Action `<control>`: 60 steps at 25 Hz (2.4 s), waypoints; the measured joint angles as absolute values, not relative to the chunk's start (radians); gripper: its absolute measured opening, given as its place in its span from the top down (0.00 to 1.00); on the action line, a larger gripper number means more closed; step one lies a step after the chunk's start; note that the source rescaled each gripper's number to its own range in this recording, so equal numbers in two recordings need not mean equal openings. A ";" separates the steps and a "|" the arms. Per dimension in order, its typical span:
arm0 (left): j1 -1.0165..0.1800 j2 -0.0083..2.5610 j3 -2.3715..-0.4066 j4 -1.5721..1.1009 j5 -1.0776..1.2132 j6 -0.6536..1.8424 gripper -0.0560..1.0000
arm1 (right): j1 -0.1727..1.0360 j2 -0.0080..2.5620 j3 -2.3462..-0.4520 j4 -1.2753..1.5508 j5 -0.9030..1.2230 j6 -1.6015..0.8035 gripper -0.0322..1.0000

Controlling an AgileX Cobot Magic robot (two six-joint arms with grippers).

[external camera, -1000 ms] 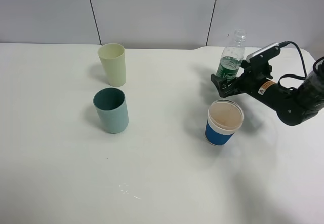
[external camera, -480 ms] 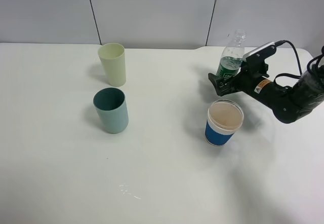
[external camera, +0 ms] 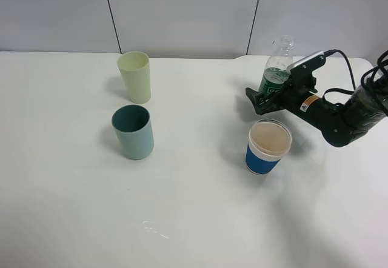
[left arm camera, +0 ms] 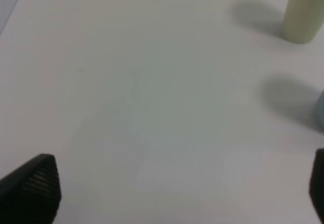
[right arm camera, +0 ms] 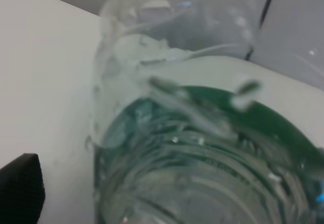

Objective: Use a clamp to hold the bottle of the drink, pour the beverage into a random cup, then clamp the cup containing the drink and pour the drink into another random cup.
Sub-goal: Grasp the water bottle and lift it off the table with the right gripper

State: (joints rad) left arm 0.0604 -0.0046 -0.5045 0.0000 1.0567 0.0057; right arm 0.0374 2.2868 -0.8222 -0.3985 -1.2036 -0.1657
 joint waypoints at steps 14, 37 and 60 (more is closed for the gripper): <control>0.060 -0.005 -0.504 0.000 1.057 0.000 0.00 | 0.037 2.287 -0.824 -0.395 -1.204 -0.162 0.36; 0.060 -0.005 -0.504 0.000 1.057 0.000 0.00 | 0.037 2.287 -0.824 -0.386 -1.204 -0.142 0.90; 0.060 -0.005 -0.504 0.000 1.057 0.000 0.00 | 0.037 2.245 -0.827 -0.386 -1.184 -0.051 0.95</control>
